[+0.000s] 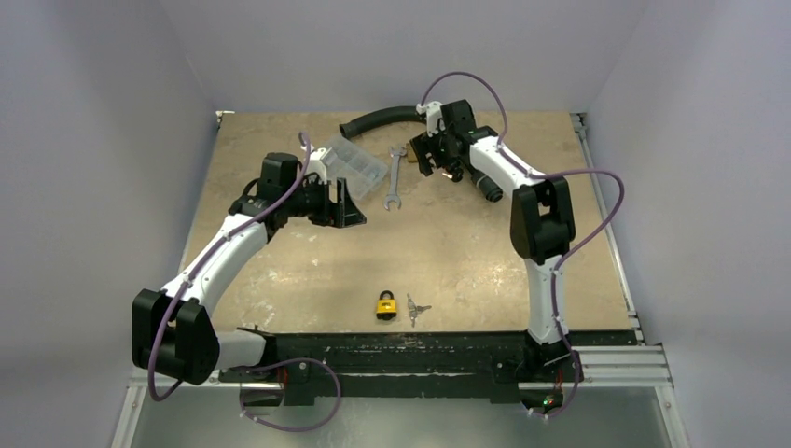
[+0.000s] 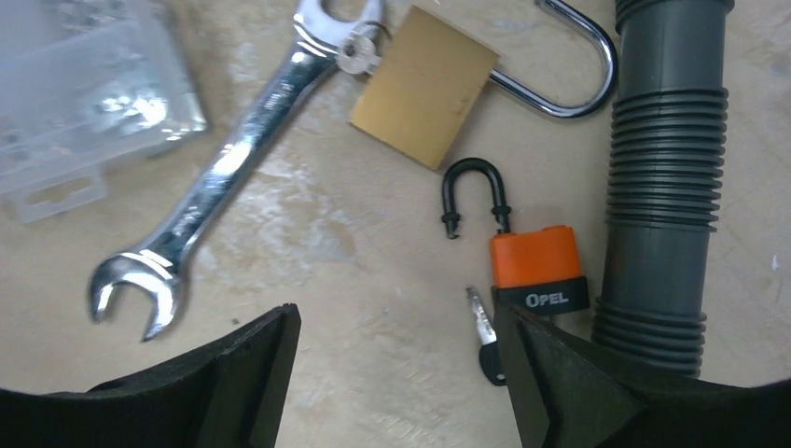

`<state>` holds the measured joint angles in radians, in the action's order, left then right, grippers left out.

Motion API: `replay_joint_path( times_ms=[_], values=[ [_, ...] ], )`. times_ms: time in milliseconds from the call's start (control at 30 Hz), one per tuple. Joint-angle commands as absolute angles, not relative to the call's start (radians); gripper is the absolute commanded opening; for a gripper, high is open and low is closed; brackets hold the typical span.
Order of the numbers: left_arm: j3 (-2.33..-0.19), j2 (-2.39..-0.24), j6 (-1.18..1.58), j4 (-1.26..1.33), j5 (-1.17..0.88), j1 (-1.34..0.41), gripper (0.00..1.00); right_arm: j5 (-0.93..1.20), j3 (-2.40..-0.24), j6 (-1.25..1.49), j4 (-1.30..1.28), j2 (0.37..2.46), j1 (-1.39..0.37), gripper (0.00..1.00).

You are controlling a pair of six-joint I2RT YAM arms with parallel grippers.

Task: Lock with the key
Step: Pick up the lock from the center of the board.

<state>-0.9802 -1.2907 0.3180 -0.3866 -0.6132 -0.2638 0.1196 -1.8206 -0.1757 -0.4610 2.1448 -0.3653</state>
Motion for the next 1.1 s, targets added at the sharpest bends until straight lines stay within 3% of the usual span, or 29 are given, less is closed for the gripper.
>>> replay_joint_path(
  times_ms=[0, 833, 967, 1067],
  values=[
    [-1.019, -1.262, 0.292, -0.384, -0.642, -0.255, 0.76, 0.123, -1.944, -0.169, -0.477, 2.217, -0.324, 0.85],
    [-1.022, -1.297, 0.383, -0.325, -0.749, -0.204, 0.75, 0.035, -2.042, -0.151, -0.450, 2.392, -0.280, 0.89],
    [-1.013, -1.299, 0.388, -0.312, -0.755, -0.199, 0.75, 0.086, -2.002, -0.149, -0.469, 2.364, -0.281, 0.78],
    [-1.012, -1.299, 0.391, -0.310, -0.759, -0.195, 0.75, 0.100, -1.925, -0.152, -0.457, 2.313, -0.281, 0.63]
  ],
)
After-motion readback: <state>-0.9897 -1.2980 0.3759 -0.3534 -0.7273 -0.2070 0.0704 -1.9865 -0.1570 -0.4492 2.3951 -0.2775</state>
